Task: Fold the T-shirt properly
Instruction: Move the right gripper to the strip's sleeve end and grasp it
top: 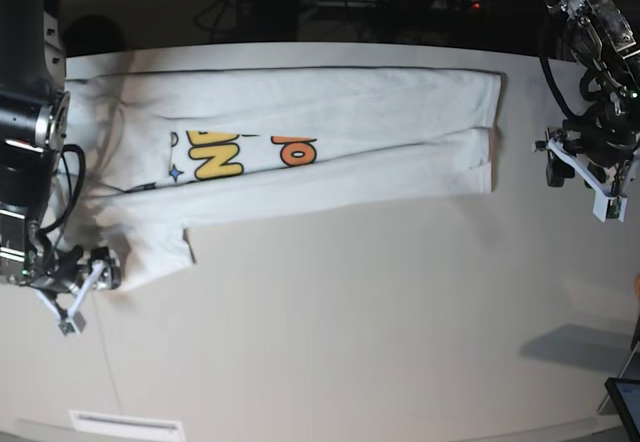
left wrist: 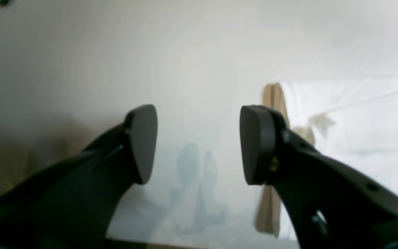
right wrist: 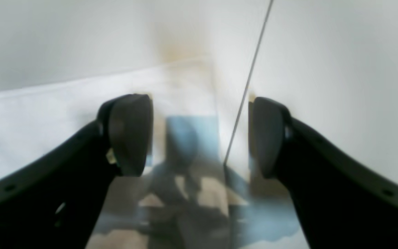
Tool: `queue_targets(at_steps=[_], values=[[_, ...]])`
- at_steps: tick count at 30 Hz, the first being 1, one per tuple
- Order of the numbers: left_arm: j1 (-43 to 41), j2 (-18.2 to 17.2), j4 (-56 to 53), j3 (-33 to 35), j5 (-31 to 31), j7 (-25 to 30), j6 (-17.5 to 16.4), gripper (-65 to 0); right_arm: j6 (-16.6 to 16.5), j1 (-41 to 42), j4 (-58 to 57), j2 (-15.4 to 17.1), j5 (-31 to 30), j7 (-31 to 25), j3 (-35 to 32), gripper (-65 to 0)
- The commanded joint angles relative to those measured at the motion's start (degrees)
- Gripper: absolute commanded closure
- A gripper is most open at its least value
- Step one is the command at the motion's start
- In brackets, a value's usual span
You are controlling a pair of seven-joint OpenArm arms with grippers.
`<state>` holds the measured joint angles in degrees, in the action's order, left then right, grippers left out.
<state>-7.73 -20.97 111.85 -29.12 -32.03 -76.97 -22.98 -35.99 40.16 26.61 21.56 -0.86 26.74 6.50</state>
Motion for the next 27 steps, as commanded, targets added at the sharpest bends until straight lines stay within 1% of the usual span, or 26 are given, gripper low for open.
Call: queue_targets(at_steps=[1,7,11,15,16,17,19,21,22,25,27], values=[[0.6,-1.1,0.7,-0.4,-0.5,1.0,0.0,-37.5,-0.2,2.0,-0.3,0.0,-0.3,-1.8,0.2,-44.1],[0.7,-1.1,0.7,-0.1,-0.5,1.0,0.0,-37.5,-0.3,1.8,-1.3,-0.6,-0.3,-2.1,0.2,-44.0],[0.7,-1.1,0.7,0.0,-0.4,1.0,0.0,-37.5,-0.4,1.6,-1.3,-1.7,-0.1,-2.0,0.2,-43.5],[0.6,-1.1,0.7,0.0,-0.4,1.0,0.0,-37.5,-0.3,1.6,-1.3,-1.8,-0.1,-2.0,0.2,-43.2],[0.6,-1.1,0.7,0.0,-0.4,1.0,0.0,-37.5,-0.2,1.6,-1.3,-1.9,-0.1,-2.0,0.2,-41.6],[0.6,-1.1,0.7,0.0,-0.4,1.0,0.0,-37.5,-0.2,1.6,-1.3,-2.1,-0.1,-2.0,0.2,-37.9],[0.6,-1.1,0.7,0.0,-0.4,1.0,0.0,-37.5,-0.1,1.6,-1.3,-2.1,-0.1,-2.0,0.4,-25.2],[0.7,-1.1,0.7,0.0,-0.4,1.0,0.0,-37.5,-0.1,1.6,-1.3,-2.1,-0.1,-2.0,0.7,-6.7],[0.8,-1.1,0.7,0.1,-0.4,1.0,0.0,-37.5,-0.1,1.6,-1.3,-2.1,-0.1,-2.0,0.7,0.0],[1.0,-1.1,0.7,0.1,-0.4,0.9,0.0,-37.5,-0.1,1.6,-1.3,-2.1,-0.1,-0.5,0.6,-1.7],[1.0,-1.1,0.7,0.1,-0.4,0.9,0.0,-37.5,-0.1,1.6,-0.8,-2.1,-0.1,0.8,0.7,0.0]])
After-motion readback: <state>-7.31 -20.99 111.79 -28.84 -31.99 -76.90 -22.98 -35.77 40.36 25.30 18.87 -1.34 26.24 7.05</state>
